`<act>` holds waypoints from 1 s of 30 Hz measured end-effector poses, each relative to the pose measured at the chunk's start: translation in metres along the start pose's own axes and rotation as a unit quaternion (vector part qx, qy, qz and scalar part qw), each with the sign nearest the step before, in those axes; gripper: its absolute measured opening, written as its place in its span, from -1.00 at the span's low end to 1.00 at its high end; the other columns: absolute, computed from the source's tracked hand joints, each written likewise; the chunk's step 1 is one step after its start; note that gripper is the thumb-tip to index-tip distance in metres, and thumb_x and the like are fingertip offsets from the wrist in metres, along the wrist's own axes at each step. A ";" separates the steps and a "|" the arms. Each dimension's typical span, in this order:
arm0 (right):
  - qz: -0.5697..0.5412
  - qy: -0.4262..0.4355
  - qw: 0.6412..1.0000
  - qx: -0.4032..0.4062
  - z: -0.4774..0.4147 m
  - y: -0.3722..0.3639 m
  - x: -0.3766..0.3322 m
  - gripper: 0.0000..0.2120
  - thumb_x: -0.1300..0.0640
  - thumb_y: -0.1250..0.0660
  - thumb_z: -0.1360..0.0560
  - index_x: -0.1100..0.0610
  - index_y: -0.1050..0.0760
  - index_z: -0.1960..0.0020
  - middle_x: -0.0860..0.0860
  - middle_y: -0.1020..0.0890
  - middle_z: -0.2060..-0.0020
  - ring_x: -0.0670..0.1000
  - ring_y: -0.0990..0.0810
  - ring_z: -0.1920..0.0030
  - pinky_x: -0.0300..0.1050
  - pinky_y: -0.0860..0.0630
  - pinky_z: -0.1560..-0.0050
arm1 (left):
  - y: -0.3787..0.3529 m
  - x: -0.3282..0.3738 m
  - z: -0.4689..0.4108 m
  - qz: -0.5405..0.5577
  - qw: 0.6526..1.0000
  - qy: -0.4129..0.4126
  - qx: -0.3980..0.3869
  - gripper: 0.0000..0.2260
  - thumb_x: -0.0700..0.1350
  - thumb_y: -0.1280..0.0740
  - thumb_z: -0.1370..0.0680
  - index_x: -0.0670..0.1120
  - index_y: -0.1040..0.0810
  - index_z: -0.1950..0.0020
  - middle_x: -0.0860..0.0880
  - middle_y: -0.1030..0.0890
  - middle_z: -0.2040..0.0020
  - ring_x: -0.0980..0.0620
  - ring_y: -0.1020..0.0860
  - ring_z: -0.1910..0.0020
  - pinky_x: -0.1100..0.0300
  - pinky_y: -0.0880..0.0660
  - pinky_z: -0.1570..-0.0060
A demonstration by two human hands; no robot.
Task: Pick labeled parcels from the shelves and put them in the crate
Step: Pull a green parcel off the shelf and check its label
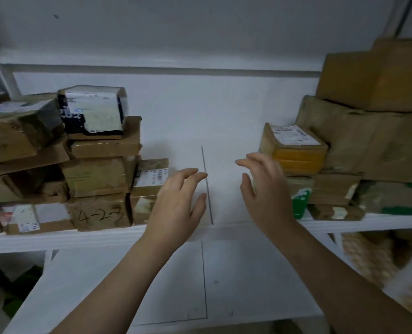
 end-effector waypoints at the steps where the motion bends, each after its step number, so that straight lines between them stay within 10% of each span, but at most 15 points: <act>1: 0.013 -0.004 1.000 0.015 -0.002 0.014 0.012 -0.74 0.34 -0.29 -0.47 0.16 -0.58 -0.12 0.13 -0.57 -0.11 0.13 -0.51 -0.11 0.01 -0.44 -0.11 | -0.008 0.011 -0.007 0.024 1.000 0.002 -0.008 -0.68 -0.05 -0.25 -0.55 -0.08 -0.48 -0.28 -0.05 -0.48 -0.26 0.00 -0.40 -0.24 0.16 -0.31 -0.23; 12: 0.092 -0.087 0.988 -0.090 -0.023 0.089 0.100 -0.59 0.21 -0.26 -0.55 0.09 -0.40 -0.40 0.08 -0.38 -0.39 0.11 -0.31 -0.35 0.01 -0.32 -0.31 | -0.096 0.103 -0.113 0.271 0.919 0.249 -0.137 -0.33 0.35 -0.01 -0.53 0.00 -0.11 -0.52 -0.12 -0.34 -0.44 -0.10 -0.37 -0.36 0.12 -0.32 -0.20; 17: 0.047 -0.088 0.982 -0.162 -0.024 0.085 0.111 -0.54 0.13 -0.21 -0.59 0.09 -0.28 -0.47 0.01 -0.28 -0.45 0.03 -0.28 -0.40 -0.08 -0.27 -0.36 | -0.112 0.102 -0.127 0.326 0.872 0.340 -0.134 -0.39 0.31 -0.14 -0.53 -0.03 -0.24 -0.45 -0.14 -0.48 -0.30 -0.14 -0.51 -0.17 -0.10 -0.49 -0.18; 24: -0.143 -0.083 0.986 -0.022 -0.017 0.085 0.109 -0.64 0.15 -0.24 -0.56 0.17 -0.44 -0.34 0.04 -0.41 -0.27 -0.08 -0.50 -0.15 -0.14 -0.58 -0.09 | -0.094 0.115 -0.106 0.428 0.861 0.272 0.039 -0.67 -0.02 -0.25 -0.59 0.03 -0.35 -0.35 0.00 -0.54 -0.21 0.07 -0.55 -0.09 0.40 -0.50 0.20; 30: -0.276 -0.164 0.946 -0.044 -0.021 0.082 0.093 -0.53 0.20 -0.30 -0.56 0.01 -0.30 -0.43 -0.14 -0.50 -0.19 -0.27 -0.55 -0.02 -0.43 -0.51 0.13 | -0.072 0.110 -0.074 0.481 0.842 0.210 0.125 -0.69 -0.18 -0.33 -0.55 0.17 -0.43 -0.17 0.12 -0.56 -0.18 0.12 -0.56 -0.12 0.35 -0.53 0.10</act>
Point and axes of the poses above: each hand's wrist, its own z-axis away from the middle knuckle, its own y-axis out of the back of the hand, x = y × z, the point moved 3 cm from there along -z, towards the middle knuckle
